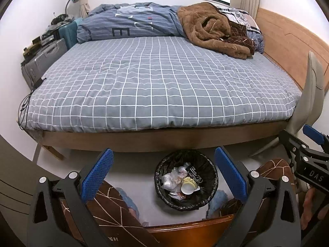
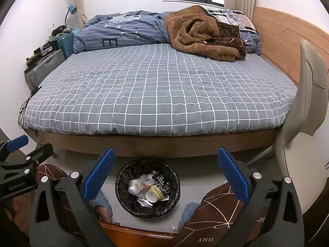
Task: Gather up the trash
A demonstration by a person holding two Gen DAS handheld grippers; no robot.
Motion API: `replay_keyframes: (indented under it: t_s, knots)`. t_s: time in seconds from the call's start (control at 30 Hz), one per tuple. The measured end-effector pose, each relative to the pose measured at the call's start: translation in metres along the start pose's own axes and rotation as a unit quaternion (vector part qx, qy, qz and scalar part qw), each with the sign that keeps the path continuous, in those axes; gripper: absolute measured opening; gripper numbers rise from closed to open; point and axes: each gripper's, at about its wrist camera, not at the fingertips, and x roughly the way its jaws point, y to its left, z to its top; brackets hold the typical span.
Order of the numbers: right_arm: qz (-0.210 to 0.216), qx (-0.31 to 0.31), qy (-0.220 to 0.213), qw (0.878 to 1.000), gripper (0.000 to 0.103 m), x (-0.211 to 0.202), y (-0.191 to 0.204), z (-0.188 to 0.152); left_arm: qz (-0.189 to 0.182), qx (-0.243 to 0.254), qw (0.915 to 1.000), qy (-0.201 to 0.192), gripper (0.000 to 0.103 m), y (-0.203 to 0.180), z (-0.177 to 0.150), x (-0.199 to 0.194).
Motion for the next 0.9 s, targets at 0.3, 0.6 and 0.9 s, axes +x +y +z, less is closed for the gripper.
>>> replay_keyframes:
  t_s: [0.3, 0.6, 0.9]
  knots:
    - [-0.001, 0.001, 0.001, 1.000, 0.095, 0.0003, 0.0002, -0.0003, 0.001, 0.001, 1.0000, 0.001, 0.097, 0.0006, -0.0002, 0.0007]
    - [0.000, 0.000, -0.001, 1.000, 0.095, 0.0000, 0.0001, -0.0001, 0.000, 0.000, 1.0000, 0.000, 0.097, 0.0025, 0.0004, 0.0009]
    - [-0.001, -0.001, -0.001, 1.000, 0.095, 0.0001, 0.0019, 0.0001, 0.000, -0.001, 1.0000, 0.000, 0.097, 0.0034, 0.0006, 0.0011]
